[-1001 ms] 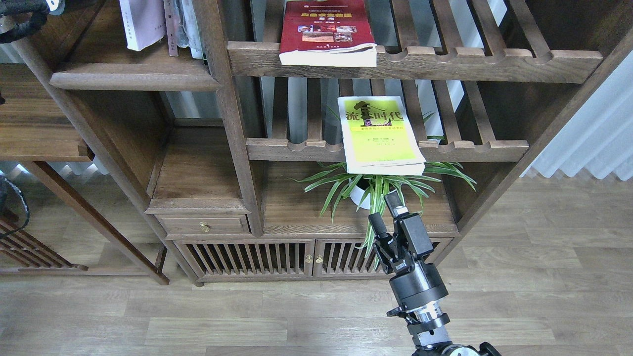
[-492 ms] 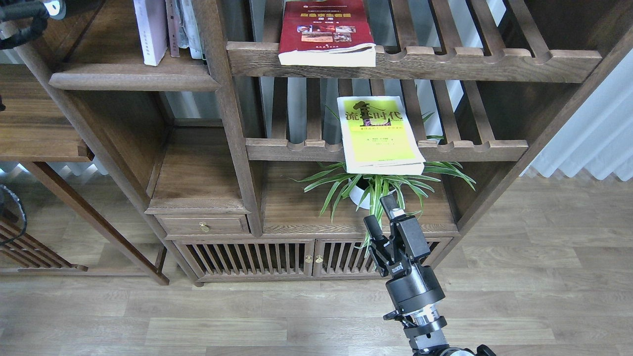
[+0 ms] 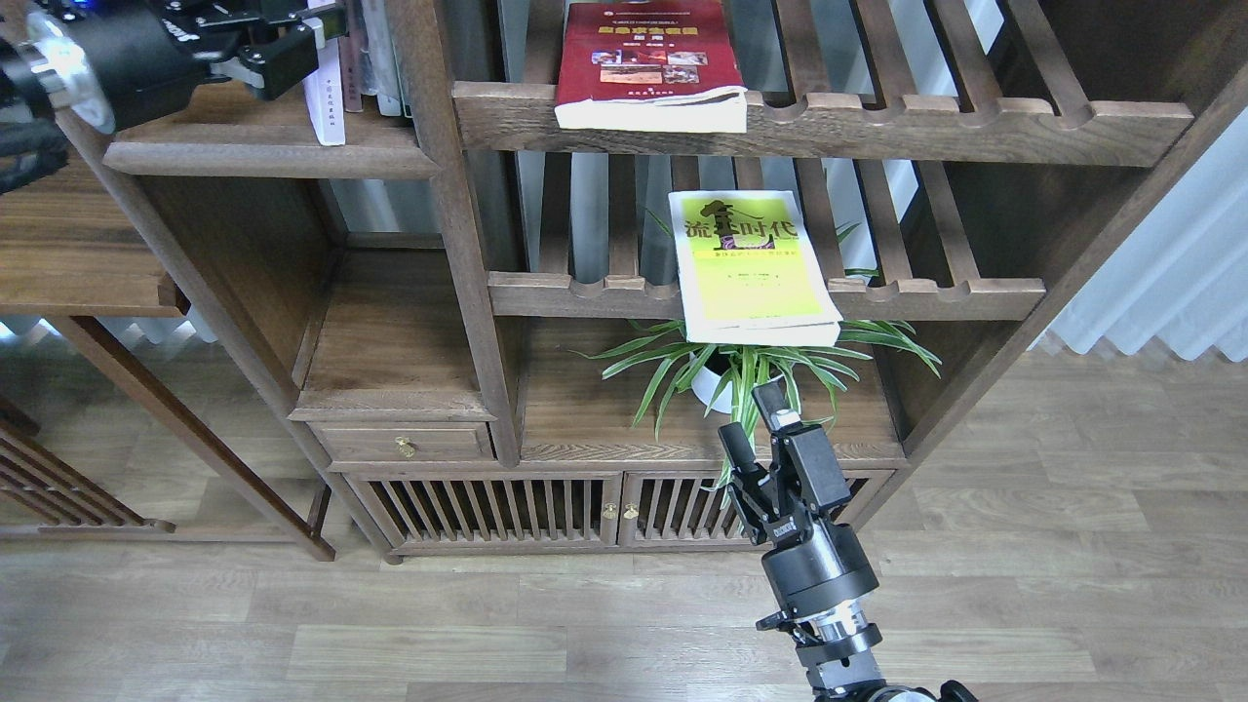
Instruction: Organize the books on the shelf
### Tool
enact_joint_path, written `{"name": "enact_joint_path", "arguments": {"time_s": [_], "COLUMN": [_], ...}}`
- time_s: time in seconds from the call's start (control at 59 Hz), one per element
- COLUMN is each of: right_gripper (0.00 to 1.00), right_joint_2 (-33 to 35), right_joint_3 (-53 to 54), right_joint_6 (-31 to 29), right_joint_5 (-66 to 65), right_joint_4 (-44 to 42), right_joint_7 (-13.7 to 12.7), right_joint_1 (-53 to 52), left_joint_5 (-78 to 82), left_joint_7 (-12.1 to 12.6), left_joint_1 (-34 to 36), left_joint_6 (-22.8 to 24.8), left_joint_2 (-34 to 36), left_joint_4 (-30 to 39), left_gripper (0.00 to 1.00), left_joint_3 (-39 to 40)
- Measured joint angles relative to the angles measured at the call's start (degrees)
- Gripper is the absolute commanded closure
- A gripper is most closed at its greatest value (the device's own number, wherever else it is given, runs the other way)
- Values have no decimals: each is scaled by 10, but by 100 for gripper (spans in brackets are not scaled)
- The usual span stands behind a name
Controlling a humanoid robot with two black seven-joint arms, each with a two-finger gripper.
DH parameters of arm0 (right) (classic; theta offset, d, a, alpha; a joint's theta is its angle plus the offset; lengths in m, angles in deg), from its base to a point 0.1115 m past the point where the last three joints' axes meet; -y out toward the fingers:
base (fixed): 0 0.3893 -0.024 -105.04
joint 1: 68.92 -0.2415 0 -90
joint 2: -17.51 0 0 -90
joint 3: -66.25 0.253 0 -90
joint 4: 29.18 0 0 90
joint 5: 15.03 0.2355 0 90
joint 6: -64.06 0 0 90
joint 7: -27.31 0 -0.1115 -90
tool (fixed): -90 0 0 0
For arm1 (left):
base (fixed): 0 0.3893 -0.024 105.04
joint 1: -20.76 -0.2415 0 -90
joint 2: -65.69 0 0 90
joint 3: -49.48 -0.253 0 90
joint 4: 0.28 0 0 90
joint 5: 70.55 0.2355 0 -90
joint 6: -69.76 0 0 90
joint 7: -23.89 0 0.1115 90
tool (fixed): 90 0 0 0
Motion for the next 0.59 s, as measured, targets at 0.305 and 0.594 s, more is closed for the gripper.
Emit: {"name": "enact_joint_path", "arguments": {"time_s": [0.305,0.594], "right_gripper": [2,2], "right_joint_2": [0,0], "right_joint_3": [0,0], "right_joint_6": [0,0], "right_joint_5": [0,0], "right_joint_4": [2,5], "right_joint_7": [0,0], "right_joint_1": [0,-1], "left_joint_5": [-51,-156], "left_joint_7": [0,0], "left_joint_1": [-65,-155], "left_joint_6": [0,0], "left_joint_2": [48,46], "left_joint_4": [84,109], "left_gripper": [55,55], "left_joint_3": [22,108]}}
